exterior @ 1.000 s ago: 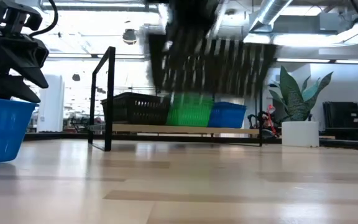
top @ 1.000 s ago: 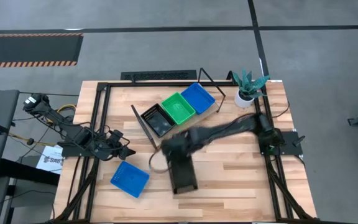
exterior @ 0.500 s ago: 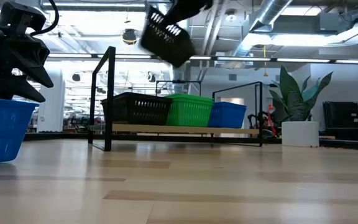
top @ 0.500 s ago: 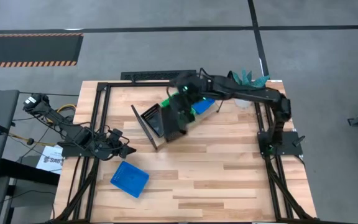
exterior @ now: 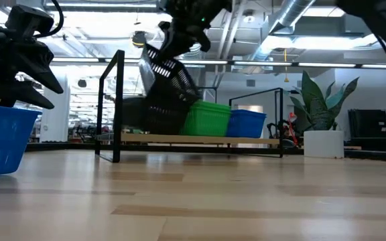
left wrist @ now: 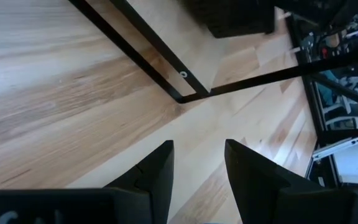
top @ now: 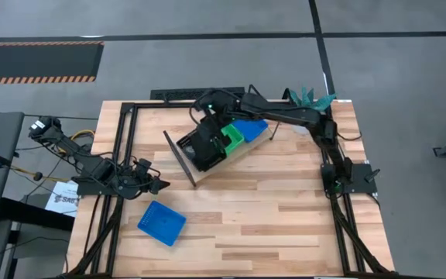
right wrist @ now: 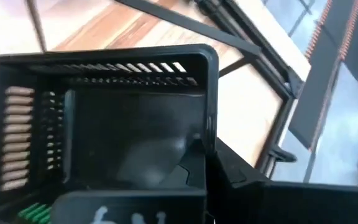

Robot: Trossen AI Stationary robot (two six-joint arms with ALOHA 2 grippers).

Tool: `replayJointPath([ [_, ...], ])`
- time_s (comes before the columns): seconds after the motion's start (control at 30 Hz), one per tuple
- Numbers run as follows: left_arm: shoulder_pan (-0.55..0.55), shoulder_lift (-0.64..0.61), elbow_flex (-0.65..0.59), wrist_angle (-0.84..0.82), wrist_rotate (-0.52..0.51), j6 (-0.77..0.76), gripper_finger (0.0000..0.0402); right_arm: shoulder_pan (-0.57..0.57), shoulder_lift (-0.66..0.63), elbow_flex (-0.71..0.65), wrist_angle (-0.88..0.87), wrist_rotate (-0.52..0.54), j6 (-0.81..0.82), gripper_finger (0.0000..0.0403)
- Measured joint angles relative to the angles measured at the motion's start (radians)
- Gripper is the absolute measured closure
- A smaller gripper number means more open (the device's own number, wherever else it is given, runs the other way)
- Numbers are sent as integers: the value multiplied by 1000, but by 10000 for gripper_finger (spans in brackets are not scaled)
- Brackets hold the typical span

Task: Stack baskets on shelf by color
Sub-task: Stack the black bin on top of the other black bins on the shelf, then stack the blue bin on top of the other blue bins on the shelf

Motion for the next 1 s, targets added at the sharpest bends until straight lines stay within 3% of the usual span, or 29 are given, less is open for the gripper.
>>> replayJointPath([
  [0.27, 1, 0, 0, 0, -28, -15, 271, 2, 30, 18, -5, 6, -119, 389],
  [0.6, 1, 0, 0, 0, -57, -15, 271, 3, 34, 18, 4, 9, -173, 343],
  [1.0, 1, 0, 0, 0, -69, -22, 271, 7, 23, 17, 58, 24, -119, 208],
])
